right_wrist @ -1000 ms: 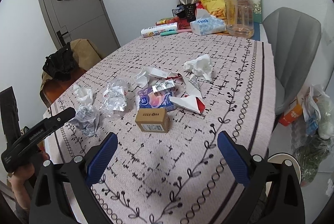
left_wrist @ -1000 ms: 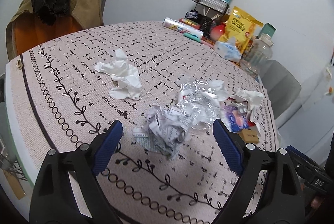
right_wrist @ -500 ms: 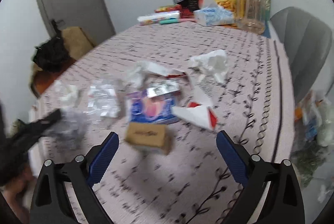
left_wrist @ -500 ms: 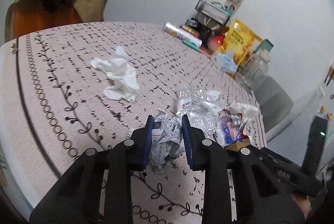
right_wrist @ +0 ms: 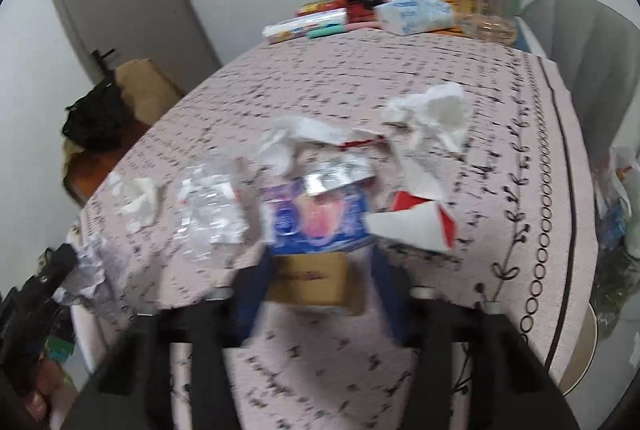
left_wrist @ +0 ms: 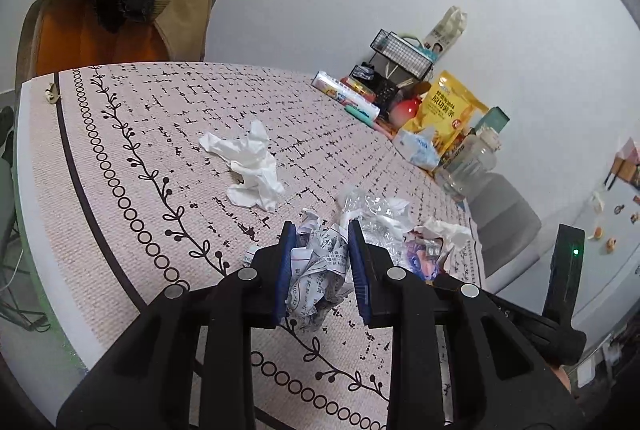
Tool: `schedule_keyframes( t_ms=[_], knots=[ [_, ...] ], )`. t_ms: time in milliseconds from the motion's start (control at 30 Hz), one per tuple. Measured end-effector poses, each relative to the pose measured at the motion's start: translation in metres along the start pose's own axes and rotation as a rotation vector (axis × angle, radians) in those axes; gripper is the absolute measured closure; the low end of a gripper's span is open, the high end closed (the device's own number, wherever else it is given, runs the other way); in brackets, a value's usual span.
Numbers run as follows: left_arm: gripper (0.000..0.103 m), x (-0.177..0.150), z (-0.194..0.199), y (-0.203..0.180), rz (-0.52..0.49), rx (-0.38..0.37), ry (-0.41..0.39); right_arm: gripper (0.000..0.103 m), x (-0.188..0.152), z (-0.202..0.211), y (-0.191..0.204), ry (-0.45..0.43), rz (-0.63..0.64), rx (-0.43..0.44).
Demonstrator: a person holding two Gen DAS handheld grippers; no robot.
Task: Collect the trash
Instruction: 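Grasp the crumpled foil paper with the left tool while the right tool grasps the small cardboard box, then lift the foil paper and cardboard box and carry both over the white bin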
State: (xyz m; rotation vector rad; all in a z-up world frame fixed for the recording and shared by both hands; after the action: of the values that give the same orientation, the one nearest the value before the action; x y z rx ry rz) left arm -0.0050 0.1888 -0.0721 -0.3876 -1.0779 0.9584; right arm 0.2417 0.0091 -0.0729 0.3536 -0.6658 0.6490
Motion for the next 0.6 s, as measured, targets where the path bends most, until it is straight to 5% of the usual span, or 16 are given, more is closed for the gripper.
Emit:
schedule_keyframes(
  t_ms=[433, 600],
  knots=[
    [0.076, -0.003, 0.007, -0.018, -0.036, -0.004, 0.011, 0.101, -0.015, 0.035, 0.007, -0.045, 0.032, 0.076],
    [0.076, -0.008, 0.004, -0.033, -0.065, 0.004, 0.019, 0.1, -0.021, 0.048, -0.007, -0.063, 0.014, 0.091]
  ],
)
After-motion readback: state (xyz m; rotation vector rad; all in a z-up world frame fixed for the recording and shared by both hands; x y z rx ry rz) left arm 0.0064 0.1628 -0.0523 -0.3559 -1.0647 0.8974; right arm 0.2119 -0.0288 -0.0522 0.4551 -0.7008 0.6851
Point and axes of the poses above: each gripper's, at about its wrist camera, not at the fingertips, and z roughly against the way its jaws point, y to its left, x to its top, the point moved 2 cm from there along -z, roughly the way its jaws point, and after that the axes turned 14 degrees about z, right-handed, at the moved point
